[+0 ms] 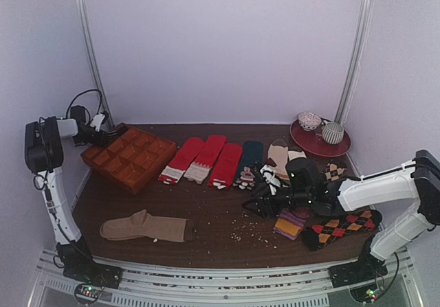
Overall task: Roll the socks
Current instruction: Place the sock in the storage box.
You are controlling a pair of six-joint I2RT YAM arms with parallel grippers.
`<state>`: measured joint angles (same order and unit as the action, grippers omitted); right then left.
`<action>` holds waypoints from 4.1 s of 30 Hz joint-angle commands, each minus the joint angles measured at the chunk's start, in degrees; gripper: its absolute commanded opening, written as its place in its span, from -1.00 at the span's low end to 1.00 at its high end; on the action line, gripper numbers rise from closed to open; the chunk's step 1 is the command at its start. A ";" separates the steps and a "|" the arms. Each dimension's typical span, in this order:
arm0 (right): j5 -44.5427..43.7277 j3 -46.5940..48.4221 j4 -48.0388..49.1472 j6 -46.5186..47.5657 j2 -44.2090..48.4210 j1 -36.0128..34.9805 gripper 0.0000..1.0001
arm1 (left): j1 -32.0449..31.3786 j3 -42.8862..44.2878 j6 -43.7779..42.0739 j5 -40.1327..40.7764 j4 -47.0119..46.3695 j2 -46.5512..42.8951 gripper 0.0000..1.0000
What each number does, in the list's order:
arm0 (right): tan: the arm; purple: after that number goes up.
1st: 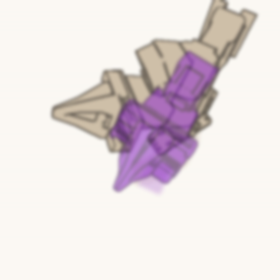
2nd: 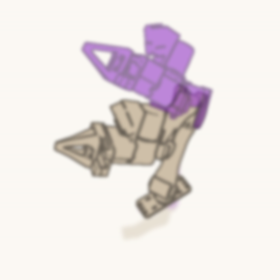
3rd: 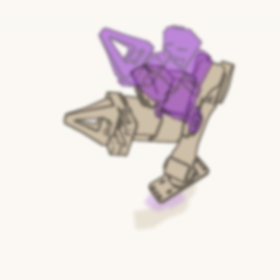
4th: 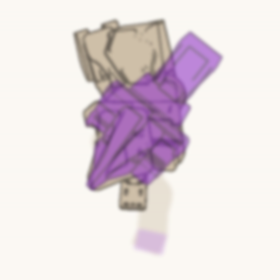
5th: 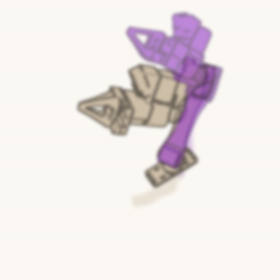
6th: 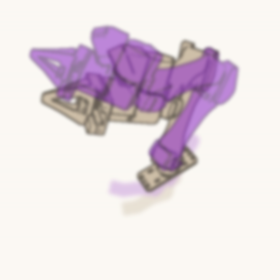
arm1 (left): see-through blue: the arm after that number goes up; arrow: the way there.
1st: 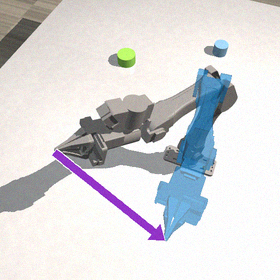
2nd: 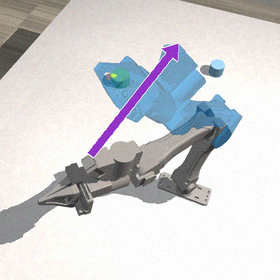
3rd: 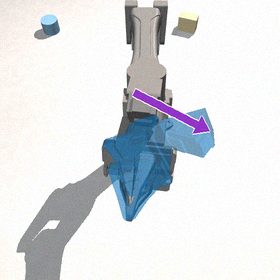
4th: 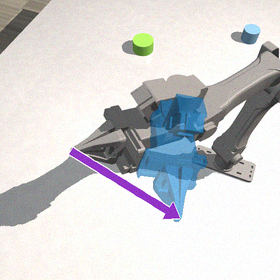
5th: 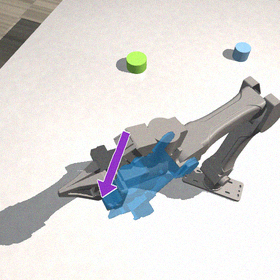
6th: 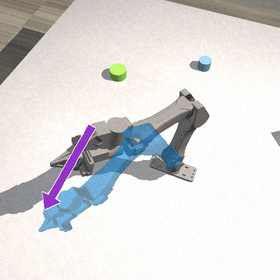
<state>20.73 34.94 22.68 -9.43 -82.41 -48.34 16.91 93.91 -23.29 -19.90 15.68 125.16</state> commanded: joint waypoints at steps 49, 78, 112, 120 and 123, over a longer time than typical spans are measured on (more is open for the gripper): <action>2.87 5.66 -2.87 0.28 -5.74 1.31 0.05 | -0.95 20.79 -20.48 13.88 21.69 17.07 -1.00; 4.49 9.54 -3.81 0.47 -11.56 1.91 0.04 | -0.32 18.40 -32.03 -5.63 24.14 11.61 -1.00; 2.93 13.75 -11.25 -2.45 -11.62 2.00 0.01 | 4.59 33.28 -21.59 3.85 35.76 24.30 -1.00; 3.59 12.43 -9.07 -2.60 -11.02 1.97 0.01 | 3.00 27.04 -23.32 9.53 36.52 20.57 -1.00; 4.33 12.39 -9.02 -1.82 -10.80 1.99 0.01 | 1.21 24.52 -22.12 10.39 36.88 19.70 -1.00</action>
<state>24.51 47.53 12.69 -11.18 -95.02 -46.83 17.21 124.18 -44.42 -20.05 44.77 143.15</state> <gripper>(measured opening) 0.507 0.073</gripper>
